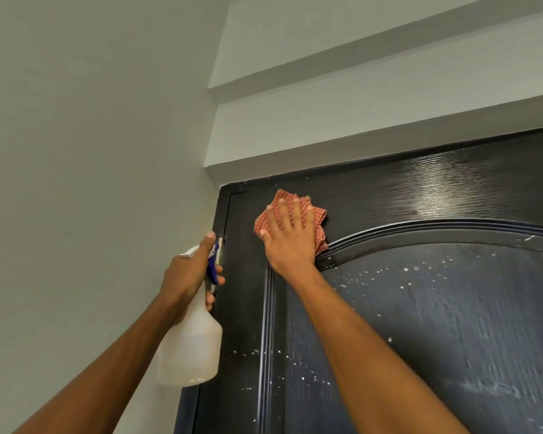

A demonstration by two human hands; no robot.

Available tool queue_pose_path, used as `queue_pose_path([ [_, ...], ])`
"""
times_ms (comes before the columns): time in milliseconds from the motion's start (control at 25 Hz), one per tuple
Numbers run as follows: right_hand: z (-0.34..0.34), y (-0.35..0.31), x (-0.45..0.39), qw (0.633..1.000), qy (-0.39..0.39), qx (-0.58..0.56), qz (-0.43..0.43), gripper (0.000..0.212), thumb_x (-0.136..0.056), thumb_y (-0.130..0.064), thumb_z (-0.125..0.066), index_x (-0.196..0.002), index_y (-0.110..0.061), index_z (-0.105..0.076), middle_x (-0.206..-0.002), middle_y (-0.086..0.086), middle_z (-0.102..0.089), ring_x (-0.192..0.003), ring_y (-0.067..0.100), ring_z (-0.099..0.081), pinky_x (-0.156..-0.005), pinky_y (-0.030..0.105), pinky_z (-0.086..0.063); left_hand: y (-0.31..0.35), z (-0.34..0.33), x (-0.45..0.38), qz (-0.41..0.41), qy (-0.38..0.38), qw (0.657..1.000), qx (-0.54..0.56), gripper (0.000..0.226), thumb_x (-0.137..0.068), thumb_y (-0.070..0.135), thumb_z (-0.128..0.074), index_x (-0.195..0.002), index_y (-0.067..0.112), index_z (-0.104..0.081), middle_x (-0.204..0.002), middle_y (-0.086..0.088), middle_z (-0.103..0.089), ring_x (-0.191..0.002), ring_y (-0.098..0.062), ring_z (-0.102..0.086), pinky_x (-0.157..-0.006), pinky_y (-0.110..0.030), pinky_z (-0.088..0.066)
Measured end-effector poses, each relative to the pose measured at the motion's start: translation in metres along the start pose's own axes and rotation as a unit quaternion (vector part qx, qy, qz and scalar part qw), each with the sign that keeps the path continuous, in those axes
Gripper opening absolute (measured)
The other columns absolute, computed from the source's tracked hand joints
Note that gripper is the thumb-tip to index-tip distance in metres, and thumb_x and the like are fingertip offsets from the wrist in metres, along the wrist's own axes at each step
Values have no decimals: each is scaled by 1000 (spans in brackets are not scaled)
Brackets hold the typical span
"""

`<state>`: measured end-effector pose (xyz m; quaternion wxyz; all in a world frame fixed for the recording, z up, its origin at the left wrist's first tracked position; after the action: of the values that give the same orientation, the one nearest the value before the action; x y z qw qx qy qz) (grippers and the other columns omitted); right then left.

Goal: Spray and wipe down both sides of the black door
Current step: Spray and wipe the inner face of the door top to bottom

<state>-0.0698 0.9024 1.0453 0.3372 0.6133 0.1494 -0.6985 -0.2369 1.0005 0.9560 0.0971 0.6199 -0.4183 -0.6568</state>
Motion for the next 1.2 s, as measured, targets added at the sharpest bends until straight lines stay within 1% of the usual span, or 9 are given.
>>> queue_pose_path([
  [80, 0, 12, -2, 1000, 9, 14, 11, 65, -108, -54, -11, -165, -26, 6, -171, 6, 15, -157, 32, 17, -121, 54, 20, 3, 4, -8, -20, -15, 1000, 18, 66, -95, 68, -39, -102, 8, -63, -86, -22, -73, -51, -28, -62, -42, -27, -52],
  [280, 9, 64, 8, 984, 73, -17, -159, 70, -107, -55, -19, -166, -23, 0, -173, 9, 8, -158, 35, 11, -123, 57, 15, 19, -4, -31, -33, -78, 992, 89, 67, -96, 66, -41, -100, 2, -62, -83, -21, -69, -51, -25, -62, -41, -27, -51],
  [400, -1, 48, 26, 981, 76, -21, -179, 71, -107, -54, -19, -165, -19, 2, -172, 14, 8, -157, 40, 13, -122, 60, 17, 33, -16, -44, -24, -106, 989, 102, 71, -92, 73, -44, -89, 4, -61, -74, -18, -64, -44, -23, -56, -45, -29, -51],
  [600, -23, -12, 48, 999, 20, -2, 38, 70, -106, -59, -13, -164, -26, 7, -171, 9, 15, -154, 35, 23, -117, 53, 28, 47, -26, -60, -46, -109, 990, 76, 73, -92, 72, -45, -97, 2, -64, -81, -20, -71, -42, -21, -58, -43, -28, -50],
  [760, -33, -50, 30, 975, -46, 29, 214, 67, -106, -61, -15, -164, -35, 4, -171, -1, 12, -157, 28, 18, -124, 54, 16, 35, -10, -67, -73, -59, 996, -1, 68, -97, 68, -37, -84, 7, -64, -68, -8, -65, -56, -15, -59, -56, -25, -45],
  [880, -24, -43, -20, 985, -43, 57, 155, 68, -104, -67, -12, -163, -38, 4, -172, 0, 12, -157, 27, 18, -124, 53, 17, 24, 3, -73, -62, -66, 996, 9, 74, -94, 72, -39, -97, 3, -66, -79, -16, -73, -46, -17, -60, -46, -27, -50],
  [1000, -4, -14, -62, 998, 1, 55, 21, 70, -104, -67, -12, -165, -34, 2, -173, 2, 9, -158, 30, 13, -119, 54, 20, 18, 10, -76, -57, -83, 994, 39, 71, -94, 70, -41, -113, 6, -63, -95, -22, -74, -41, -15, -62, -41, -26, -51],
  [1120, 1, 3, -71, 992, 27, 31, -118, 69, -106, -60, -14, -165, -27, -2, -173, 6, 4, -158, 36, 11, -120, 62, 15, 16, 6, -71, -41, -99, 990, 88, 64, -95, 68, -43, -116, 10, -60, -97, -22, -72, -52, -22, -65, -42, -28, -54],
  [1200, -2, -8, -78, 992, 22, 26, -121, 68, -107, -55, -14, -166, -24, -3, -173, 9, 2, -157, 38, 11, -119, 65, 15, 10, 4, -65, -31, -82, 992, 95, 59, -95, 68, -43, -105, 14, -62, -88, -17, -71, -63, -30, -67, -47, -32, -56],
])
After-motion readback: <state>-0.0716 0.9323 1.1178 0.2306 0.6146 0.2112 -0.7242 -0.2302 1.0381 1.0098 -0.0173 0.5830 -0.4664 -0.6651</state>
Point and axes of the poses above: each hand's wrist, its own x-axis away from the middle knuckle, its own z-axis out of the back of the hand, y = z × x, the point moved 3 cm from there along -x, towards the middle knuckle
